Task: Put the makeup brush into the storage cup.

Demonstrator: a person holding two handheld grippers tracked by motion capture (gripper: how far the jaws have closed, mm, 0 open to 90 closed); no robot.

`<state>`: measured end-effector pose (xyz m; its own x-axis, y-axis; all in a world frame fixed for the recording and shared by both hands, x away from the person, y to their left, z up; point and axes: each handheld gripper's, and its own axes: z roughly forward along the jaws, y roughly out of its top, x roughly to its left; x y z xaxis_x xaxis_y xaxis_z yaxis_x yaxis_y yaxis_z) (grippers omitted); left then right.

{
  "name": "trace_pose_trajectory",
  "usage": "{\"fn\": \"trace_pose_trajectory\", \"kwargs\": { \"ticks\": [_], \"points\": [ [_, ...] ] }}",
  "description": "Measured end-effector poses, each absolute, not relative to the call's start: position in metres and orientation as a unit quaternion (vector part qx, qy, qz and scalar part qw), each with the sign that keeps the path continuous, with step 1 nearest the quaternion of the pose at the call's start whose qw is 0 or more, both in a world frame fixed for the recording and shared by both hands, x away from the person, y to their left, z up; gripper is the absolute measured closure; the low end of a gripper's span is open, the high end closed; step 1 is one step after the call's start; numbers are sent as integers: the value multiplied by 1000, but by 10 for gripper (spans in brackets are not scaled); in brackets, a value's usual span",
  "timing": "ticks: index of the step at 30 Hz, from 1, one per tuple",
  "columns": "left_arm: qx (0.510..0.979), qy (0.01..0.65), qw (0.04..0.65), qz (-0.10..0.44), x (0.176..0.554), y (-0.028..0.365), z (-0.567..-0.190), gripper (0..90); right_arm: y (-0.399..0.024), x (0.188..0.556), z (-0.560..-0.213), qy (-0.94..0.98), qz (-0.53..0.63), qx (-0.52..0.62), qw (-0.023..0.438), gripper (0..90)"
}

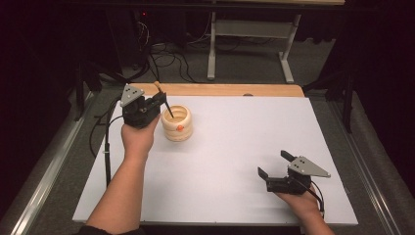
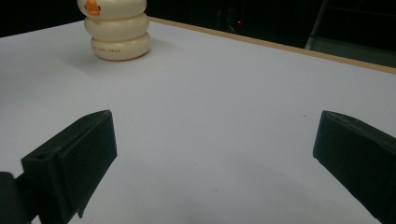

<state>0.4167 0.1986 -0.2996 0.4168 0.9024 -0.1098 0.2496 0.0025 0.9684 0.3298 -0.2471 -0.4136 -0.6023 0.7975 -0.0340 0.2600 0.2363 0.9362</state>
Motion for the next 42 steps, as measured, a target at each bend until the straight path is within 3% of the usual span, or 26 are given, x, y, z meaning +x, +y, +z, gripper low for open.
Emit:
{"fn": "trace_pose_trajectory", "kwargs": {
  "ticks": [42],
  "points": [
    [656,468,519,286,427,189,-343,833,-247,329,-415,742,503,357,262,10]
  ]
}}
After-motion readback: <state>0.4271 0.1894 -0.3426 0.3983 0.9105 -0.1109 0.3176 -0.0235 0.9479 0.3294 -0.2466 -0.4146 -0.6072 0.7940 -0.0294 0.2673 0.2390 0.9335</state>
